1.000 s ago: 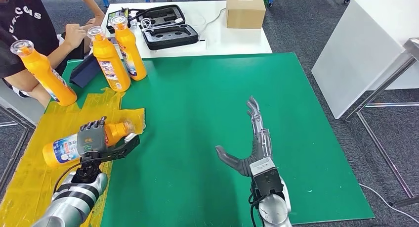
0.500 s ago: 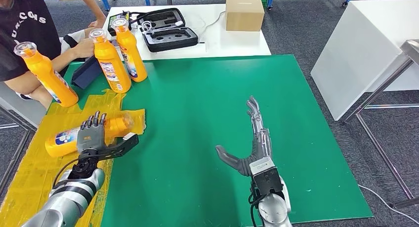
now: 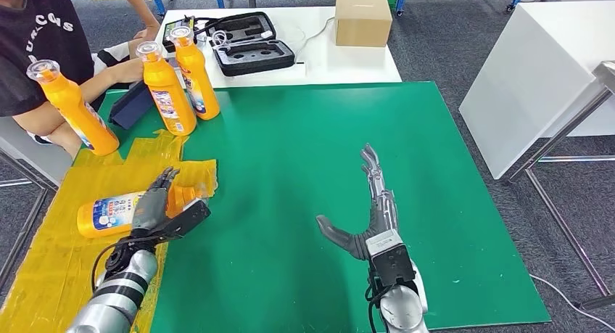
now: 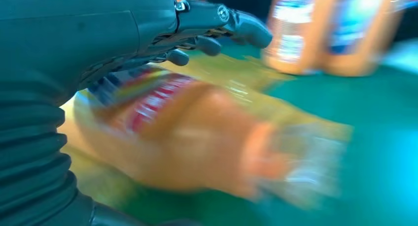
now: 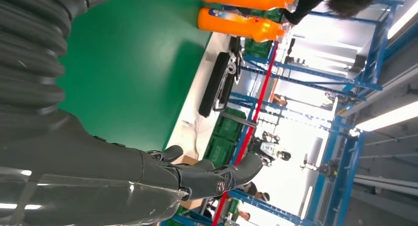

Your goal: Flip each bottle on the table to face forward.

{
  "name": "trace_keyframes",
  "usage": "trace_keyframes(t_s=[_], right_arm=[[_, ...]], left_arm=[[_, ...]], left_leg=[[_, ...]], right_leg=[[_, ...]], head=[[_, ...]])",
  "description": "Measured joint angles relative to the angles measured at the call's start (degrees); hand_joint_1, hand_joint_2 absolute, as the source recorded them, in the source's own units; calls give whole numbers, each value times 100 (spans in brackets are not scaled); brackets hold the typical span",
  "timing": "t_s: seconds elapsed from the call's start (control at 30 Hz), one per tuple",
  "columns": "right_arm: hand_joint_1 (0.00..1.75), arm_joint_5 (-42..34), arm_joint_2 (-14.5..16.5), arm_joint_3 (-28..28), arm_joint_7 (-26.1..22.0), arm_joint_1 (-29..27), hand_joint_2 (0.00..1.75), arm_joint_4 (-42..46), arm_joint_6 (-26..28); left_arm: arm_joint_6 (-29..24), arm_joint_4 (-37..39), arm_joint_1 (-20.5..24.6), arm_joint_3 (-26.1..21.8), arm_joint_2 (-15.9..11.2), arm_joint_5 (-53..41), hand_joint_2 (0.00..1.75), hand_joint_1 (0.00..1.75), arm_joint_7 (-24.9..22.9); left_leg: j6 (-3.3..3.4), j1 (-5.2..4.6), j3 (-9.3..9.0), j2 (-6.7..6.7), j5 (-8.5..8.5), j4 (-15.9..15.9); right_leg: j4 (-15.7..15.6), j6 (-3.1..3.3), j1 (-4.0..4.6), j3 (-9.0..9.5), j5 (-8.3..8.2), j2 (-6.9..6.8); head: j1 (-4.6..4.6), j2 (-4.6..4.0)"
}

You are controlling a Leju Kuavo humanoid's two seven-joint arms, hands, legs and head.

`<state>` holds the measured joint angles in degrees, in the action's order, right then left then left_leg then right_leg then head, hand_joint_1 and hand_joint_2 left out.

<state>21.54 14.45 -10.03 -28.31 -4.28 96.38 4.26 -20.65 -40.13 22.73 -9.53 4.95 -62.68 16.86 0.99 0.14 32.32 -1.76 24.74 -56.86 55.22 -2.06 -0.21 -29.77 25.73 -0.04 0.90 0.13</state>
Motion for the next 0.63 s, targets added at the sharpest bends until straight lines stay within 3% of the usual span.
trace_keyframes(t_s=[0.1, 0.23, 0.47, 0.63], right_arm=[[0, -53, -3, 22, -27, -85, 175, -2, -113], [0, -76, -2, 85, -43, -163, 175, -2, -173], [0, -86, 9, 204, -49, -240, 175, -2, -209], [0, -156, 23, 268, -63, -355, 175, 2, -381]], left_arm=[[672, -1132, -680, 222, 268, 943, 175, 0, 569], [879, -2549, -1478, 747, 476, 1344, 175, 0, 699], [1068, -3996, -2124, 1411, 590, 1751, 175, 0, 799], [1606, -4779, -2496, 1700, 685, 2760, 175, 0, 947]], left_leg=[[3, -3, 21, 18, -3, -4], [3, -2, 51, 20, -2, -6], [3, 4, 66, 20, 1, -5], [3, 4, 68, 20, 1, -4]], right_leg=[[0, -4, -3, -1, -6, 7], [0, -5, -3, -33, -6, 10], [0, -4, 2, -49, -4, 10], [0, -4, 3, -50, -3, 10]], head=[[-1, 0], [-1, 0], [1, 0], [1, 0]])
